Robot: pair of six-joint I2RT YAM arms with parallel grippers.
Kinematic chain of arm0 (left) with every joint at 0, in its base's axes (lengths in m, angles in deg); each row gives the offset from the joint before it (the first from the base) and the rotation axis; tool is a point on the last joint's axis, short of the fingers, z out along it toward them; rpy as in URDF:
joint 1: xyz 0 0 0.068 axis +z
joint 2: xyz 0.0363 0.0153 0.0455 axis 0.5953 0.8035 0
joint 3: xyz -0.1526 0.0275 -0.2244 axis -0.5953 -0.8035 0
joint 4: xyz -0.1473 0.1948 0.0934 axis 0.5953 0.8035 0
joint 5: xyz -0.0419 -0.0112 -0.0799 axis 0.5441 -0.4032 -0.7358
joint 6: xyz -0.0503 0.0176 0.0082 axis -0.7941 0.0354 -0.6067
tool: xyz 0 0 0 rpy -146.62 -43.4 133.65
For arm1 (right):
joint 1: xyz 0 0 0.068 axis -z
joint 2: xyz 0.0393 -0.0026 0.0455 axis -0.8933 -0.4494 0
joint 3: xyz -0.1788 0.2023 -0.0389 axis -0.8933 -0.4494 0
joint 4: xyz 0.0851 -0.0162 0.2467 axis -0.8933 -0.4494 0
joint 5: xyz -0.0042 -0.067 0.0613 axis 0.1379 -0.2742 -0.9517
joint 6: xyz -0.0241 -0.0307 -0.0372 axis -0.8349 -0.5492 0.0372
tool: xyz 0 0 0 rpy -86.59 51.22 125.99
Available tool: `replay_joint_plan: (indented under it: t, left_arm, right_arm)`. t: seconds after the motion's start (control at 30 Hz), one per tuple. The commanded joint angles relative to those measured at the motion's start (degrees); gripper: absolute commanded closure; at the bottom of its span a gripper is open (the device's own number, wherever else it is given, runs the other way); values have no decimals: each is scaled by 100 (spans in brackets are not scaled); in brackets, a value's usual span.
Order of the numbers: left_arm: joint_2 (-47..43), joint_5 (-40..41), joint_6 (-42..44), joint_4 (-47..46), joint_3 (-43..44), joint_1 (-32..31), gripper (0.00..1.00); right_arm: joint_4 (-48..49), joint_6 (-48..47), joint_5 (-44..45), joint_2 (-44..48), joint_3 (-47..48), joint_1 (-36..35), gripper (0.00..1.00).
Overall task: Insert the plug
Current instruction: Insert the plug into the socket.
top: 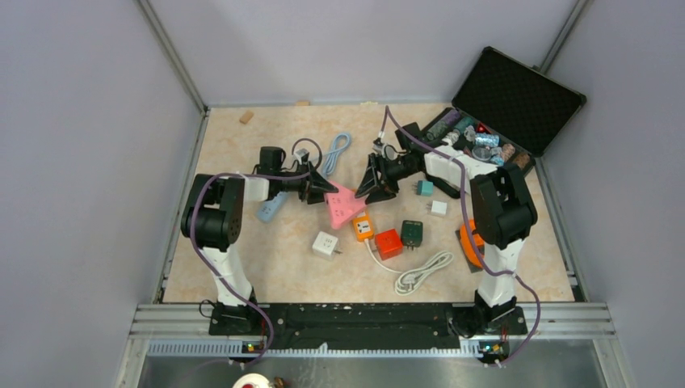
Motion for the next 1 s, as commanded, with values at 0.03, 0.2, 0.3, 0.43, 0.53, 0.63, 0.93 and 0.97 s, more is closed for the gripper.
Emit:
replay_joint_plan:
  t: [0.03,0.2,0.3,0.43,0.53,0.63,0.93,0.97]
  left_arm:
    - [-19,-372,28,-164,264,16,100]
    - [57,-338,84,-140,234,17,100]
    - [58,-329,106,-104,228,15,100]
    - [61,-249,372,236,256,9,100]
    - [70,-146,773,749,354,16,100]
    - [76,-31,1292,1461,504,14,100]
    - [204,257,2104,2471,611,8,100]
    - [195,295,2139,2490,586,8,100]
  right_arm:
    - [-213,-194,155,0,52,-96,45]
    - [-242,-220,172,-3,48,-100,45]
    - [-242,-224,173,-13,52,-96,45]
    - [-270,-238,198,-33,72,-98,45]
    - [-349,-335,269,-64,107,-96,43]
    - [-504,-491,406,-98,159,-125,41]
    - [-969,-973,916,-303,302,-356,38]
    - [-989,-1001,960,-322,296,-380,38]
